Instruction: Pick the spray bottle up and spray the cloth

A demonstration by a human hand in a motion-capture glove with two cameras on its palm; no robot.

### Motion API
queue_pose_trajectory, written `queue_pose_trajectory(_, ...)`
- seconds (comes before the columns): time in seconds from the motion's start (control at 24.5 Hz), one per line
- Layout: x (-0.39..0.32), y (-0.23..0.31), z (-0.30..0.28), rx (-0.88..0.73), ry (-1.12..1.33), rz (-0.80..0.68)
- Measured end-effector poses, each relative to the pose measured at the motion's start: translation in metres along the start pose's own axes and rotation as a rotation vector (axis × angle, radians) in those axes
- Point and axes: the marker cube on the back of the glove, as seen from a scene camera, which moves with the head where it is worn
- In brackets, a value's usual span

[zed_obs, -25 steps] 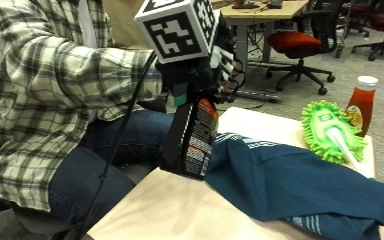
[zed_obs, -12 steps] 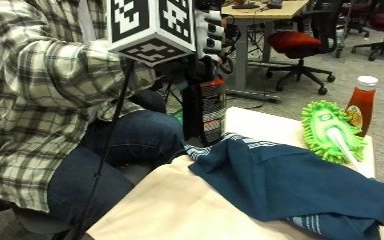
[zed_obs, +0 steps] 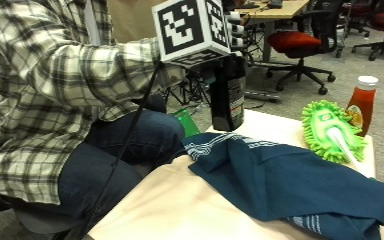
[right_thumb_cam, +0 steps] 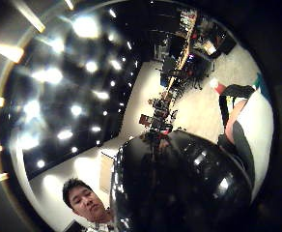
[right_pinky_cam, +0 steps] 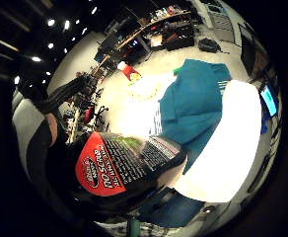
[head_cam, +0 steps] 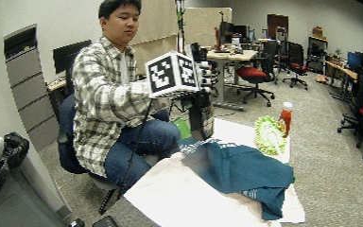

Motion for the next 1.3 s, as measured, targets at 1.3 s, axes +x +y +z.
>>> queue_pose_trajectory(1.3, 0.087, -0.050, 0.192, -0.282, -0.167, 0.073)
